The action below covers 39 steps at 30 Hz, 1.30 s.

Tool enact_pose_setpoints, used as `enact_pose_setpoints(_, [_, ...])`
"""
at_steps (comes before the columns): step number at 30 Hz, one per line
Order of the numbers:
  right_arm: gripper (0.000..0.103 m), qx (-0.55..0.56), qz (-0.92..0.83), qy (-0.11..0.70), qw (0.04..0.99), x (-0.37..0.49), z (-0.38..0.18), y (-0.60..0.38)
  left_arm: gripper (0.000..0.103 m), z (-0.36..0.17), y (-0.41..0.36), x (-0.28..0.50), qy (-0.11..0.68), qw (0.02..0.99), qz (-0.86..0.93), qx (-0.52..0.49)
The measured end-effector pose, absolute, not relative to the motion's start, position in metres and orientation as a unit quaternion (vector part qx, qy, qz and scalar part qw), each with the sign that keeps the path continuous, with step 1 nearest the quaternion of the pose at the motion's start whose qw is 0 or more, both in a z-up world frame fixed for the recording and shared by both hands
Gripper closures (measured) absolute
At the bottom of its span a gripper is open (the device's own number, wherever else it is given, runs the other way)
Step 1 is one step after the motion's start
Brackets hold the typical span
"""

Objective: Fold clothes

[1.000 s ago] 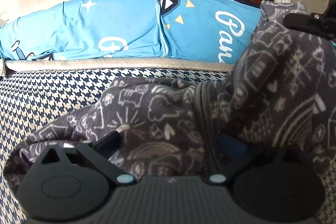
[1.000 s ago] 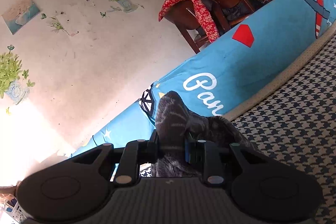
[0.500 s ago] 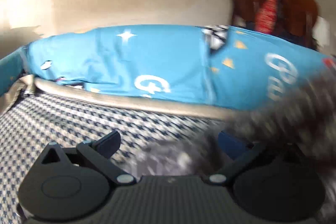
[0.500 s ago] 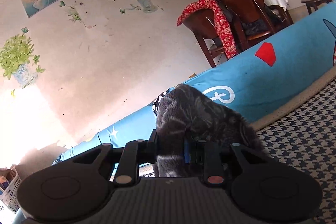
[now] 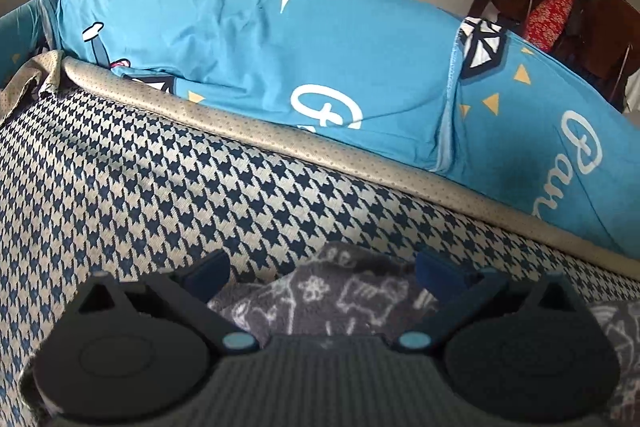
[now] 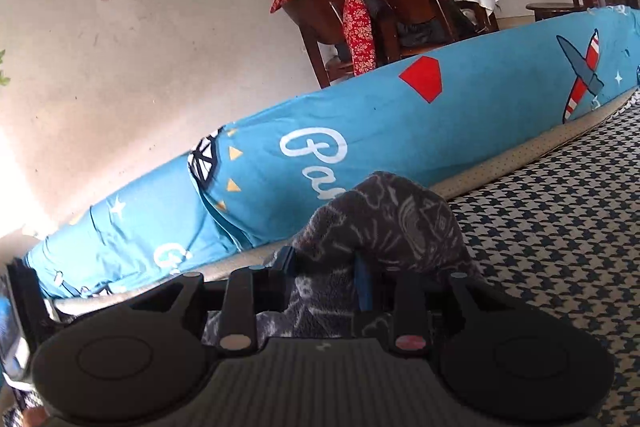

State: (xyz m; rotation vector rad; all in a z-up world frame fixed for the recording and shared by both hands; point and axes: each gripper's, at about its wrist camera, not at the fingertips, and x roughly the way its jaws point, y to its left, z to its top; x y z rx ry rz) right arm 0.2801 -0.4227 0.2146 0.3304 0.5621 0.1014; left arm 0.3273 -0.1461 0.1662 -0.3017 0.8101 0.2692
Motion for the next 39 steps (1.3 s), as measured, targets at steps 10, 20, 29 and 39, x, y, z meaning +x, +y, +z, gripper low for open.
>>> enact_pose_setpoints(10, [0.064,0.154,0.027,0.307,0.939,0.283,0.208,-0.424,0.000,0.178,-0.179,0.300,0.411,0.905,0.048,-0.100])
enact_pose_setpoints(20, [0.040,0.163,0.016,0.294,0.942,0.277,0.221,-0.445,0.000,0.188,-0.197,0.271,0.414,0.909,-0.005,-0.050])
enact_pose_setpoints(29, [0.011,0.164,0.074,0.338,0.924,0.273,0.213,-0.455,0.000,0.188,-0.186,0.265,0.421,0.906,-0.001,-0.042])
enact_pose_setpoints(39, [0.010,0.129,0.098,0.444,0.881,0.279,0.168,-0.431,0.000,0.186,-0.187,0.265,0.428,0.903,-0.003,-0.036])
